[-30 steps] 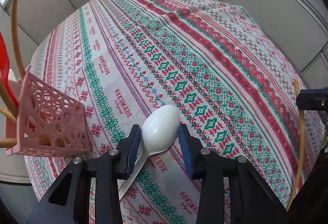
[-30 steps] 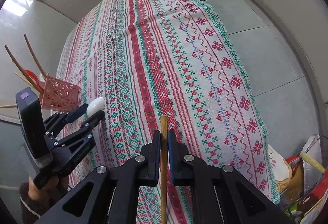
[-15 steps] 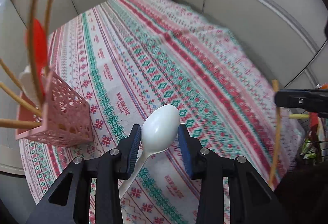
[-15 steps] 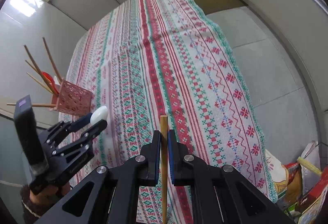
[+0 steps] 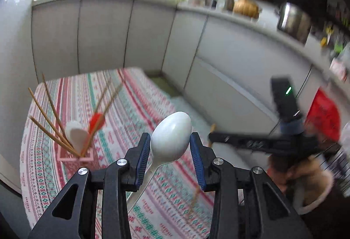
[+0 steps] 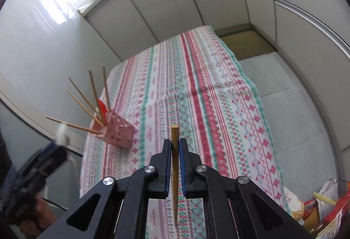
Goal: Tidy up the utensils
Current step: 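Carry the white spoon over the basket with the left gripper while the right carries the chopstick there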
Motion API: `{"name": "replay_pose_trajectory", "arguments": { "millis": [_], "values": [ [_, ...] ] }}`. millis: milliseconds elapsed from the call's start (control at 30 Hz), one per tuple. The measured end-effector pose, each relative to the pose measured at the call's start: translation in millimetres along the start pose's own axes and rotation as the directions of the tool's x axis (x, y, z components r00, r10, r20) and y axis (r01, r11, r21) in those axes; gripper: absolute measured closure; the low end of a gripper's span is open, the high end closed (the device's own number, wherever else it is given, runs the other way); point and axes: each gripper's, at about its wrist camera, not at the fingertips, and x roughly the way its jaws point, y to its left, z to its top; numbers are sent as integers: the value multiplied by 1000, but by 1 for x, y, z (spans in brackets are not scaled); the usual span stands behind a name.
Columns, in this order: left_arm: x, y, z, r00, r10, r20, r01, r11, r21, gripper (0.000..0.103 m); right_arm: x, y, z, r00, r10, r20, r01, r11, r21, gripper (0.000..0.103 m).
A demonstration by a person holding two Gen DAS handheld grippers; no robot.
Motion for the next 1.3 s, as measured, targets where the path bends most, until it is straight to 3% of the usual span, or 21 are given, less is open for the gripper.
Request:
{"name": "replay_pose_trajectory", "arguments": {
  "millis": [167, 367, 433, 600, 833, 933, 1167, 1300],
  "values": [
    [-58, 35, 30, 982, -85, 168, 108, 985, -136, 64, -7, 22, 11, 998, 36, 55, -36, 999, -17, 96],
    [-81, 92, 47, 958, -104, 269, 172, 954, -246, 64, -14, 49, 27, 989, 87, 123, -84, 996, -29, 96],
    [-76, 113, 44, 947, -113, 300, 199, 940, -277, 64, -17, 59, 34, 983, 105, 150, -101, 994, -33, 96],
    [-43, 175, 34, 903, -168, 394, 322, 873, -367, 64, -24, 77, 44, 972, 134, 191, -128, 991, -46, 96],
    [17, 226, 17, 891, -170, 422, 361, 828, -429, 64, -26, 91, 48, 966, 151, 209, -137, 987, -82, 96],
    [36, 236, 12, 885, -190, 426, 379, 824, -420, 64, -27, 96, 50, 965, 155, 214, -138, 986, -92, 96],
    [64, 238, 4, 875, -247, 417, 397, 858, -326, 64, -32, 105, 55, 958, 160, 238, -138, 985, -106, 96],
    [71, 244, -10, 864, -276, 421, 422, 853, -306, 64, -35, 109, 57, 953, 162, 257, -136, 984, -118, 96]
  ]
}}
